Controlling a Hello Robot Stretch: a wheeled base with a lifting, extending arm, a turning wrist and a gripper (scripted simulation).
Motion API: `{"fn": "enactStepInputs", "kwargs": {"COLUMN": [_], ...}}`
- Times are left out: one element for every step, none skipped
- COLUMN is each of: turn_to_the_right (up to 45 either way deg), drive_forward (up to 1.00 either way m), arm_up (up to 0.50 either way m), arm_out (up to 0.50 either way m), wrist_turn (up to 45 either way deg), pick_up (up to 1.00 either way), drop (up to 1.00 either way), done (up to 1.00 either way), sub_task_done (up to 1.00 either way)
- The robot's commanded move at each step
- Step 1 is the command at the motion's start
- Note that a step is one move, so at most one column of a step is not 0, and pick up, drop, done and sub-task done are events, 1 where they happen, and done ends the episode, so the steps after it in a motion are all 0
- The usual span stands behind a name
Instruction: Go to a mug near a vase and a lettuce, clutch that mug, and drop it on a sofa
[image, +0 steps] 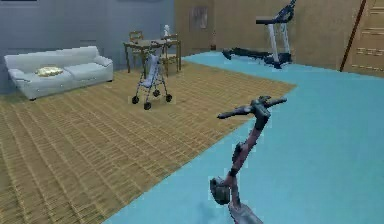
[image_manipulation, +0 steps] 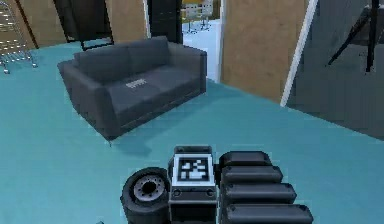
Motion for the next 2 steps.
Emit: {"fn": "enactStepInputs", "kwargs": {"turn_to_the_right": [-27.0,0.0], "drive_forward": [0.00,1.00], "arm_up": [0.00,0.00], "arm_out": [0.00,0.00], "wrist_turn": [0.0,0.0], "pick_up": [0.00,0.00], "drop": [0.00,0.00], "done": [0.00,0.00], "sub_task_done": [0.00,0.00]}}
